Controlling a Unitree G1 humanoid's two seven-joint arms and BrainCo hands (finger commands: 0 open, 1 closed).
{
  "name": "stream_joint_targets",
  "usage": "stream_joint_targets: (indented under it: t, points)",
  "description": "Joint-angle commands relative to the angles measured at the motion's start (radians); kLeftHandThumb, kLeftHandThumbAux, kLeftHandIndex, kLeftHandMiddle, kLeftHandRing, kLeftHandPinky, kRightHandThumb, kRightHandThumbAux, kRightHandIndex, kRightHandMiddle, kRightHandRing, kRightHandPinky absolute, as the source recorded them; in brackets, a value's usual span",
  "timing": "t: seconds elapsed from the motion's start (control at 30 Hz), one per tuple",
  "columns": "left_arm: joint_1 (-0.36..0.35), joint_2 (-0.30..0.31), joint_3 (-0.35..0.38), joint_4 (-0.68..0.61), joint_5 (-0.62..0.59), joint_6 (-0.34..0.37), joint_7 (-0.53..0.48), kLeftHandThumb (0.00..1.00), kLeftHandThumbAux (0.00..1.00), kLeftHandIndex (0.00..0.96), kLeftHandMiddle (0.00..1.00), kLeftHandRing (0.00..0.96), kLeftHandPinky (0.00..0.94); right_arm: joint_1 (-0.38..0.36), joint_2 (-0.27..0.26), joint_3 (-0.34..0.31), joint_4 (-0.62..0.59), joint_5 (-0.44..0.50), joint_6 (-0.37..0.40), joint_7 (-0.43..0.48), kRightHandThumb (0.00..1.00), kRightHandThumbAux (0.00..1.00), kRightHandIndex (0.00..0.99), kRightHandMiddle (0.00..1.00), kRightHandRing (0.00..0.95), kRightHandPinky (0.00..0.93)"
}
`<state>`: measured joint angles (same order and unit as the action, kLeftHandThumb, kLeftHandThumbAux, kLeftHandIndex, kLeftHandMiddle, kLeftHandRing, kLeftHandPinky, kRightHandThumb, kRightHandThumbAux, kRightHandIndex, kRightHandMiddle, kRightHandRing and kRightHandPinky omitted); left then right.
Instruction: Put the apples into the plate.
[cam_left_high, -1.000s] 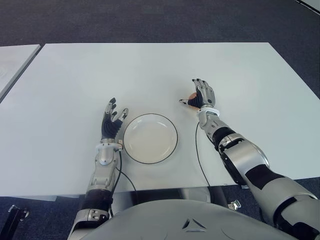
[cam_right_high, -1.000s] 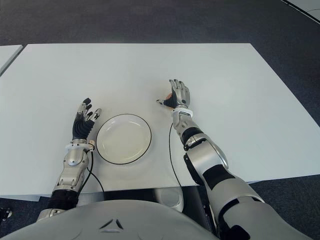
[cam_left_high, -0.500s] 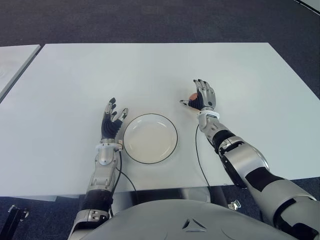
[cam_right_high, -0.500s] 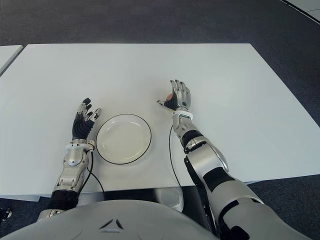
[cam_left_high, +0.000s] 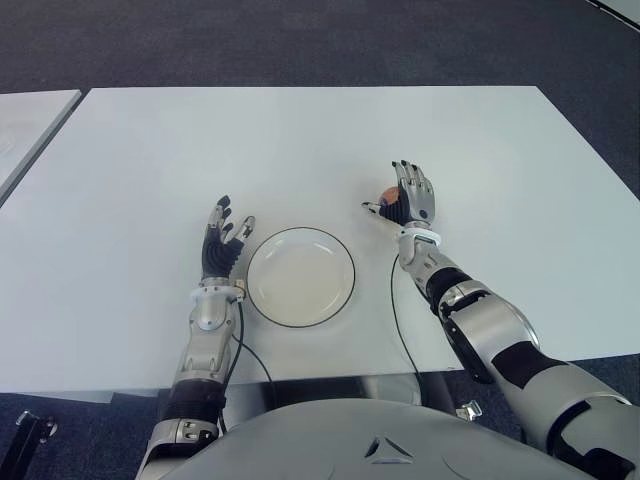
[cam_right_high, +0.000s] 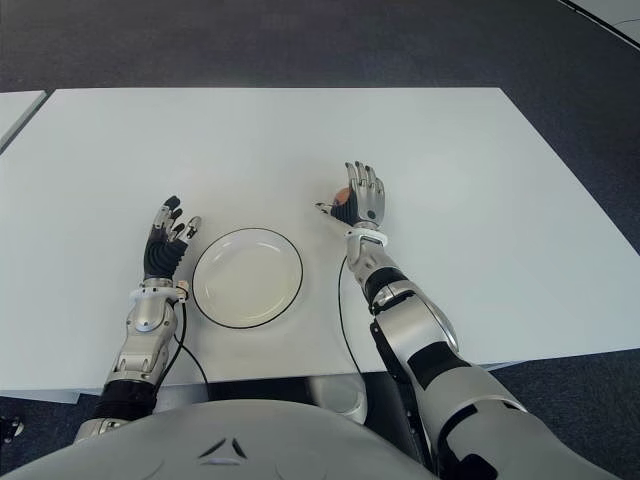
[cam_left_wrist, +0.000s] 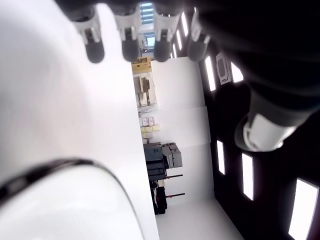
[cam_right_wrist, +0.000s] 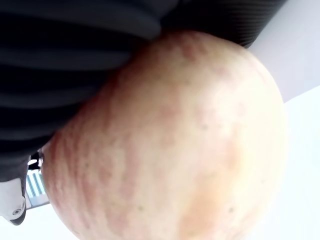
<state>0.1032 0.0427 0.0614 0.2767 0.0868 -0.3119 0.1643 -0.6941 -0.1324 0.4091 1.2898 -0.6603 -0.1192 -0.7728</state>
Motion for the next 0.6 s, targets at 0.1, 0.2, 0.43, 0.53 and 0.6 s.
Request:
stream_joint_targets:
  t: [0.1, 0.2, 0.43, 0.53, 0.6]
  points:
    - [0.003, 0.0, 0.005, 0.007, -0.006, 0.008, -0.007, 0.0, 0.568, 0.0, 0.0, 0.0, 0.0, 0.053, 0.019, -0.01, 0.003, 0.026, -0.003, -0.01, 0.0, 0.55, 0.05, 0.042, 0.038, 0.053]
    - [0.002, 0.001, 0.005, 0.01, -0.005, 0.006, -0.007, 0.0, 0.561, 0.0, 0.0, 0.0, 0.0, 0.059, 0.019, -0.016, 0.0, 0.03, -0.004, -0.025, 0.006, 0.557, 0.056, 0.046, 0.044, 0.068]
    - [0.002, 0.003, 0.004, 0.007, 0.001, 0.003, -0.004, 0.0, 0.56, 0.0, 0.0, 0.0, 0.0, 0.078, 0.024, -0.015, -0.011, 0.033, -0.005, -0.065, 0.031, 0.56, 0.073, 0.062, 0.061, 0.086]
    - [0.003, 0.003, 0.004, 0.003, -0.001, 0.007, -0.007, 0.0, 0.562, 0.0, 0.0, 0.0, 0.0, 0.084, 0.026, -0.014, -0.013, 0.034, -0.006, -0.068, 0.035, 0.56, 0.078, 0.068, 0.065, 0.085]
    - [0.003, 0.004, 0.004, 0.002, -0.002, 0.01, -0.009, 0.0, 0.563, 0.0, 0.0, 0.0, 0.0, 0.088, 0.028, -0.014, -0.015, 0.035, -0.006, -0.069, 0.037, 0.559, 0.083, 0.072, 0.068, 0.086]
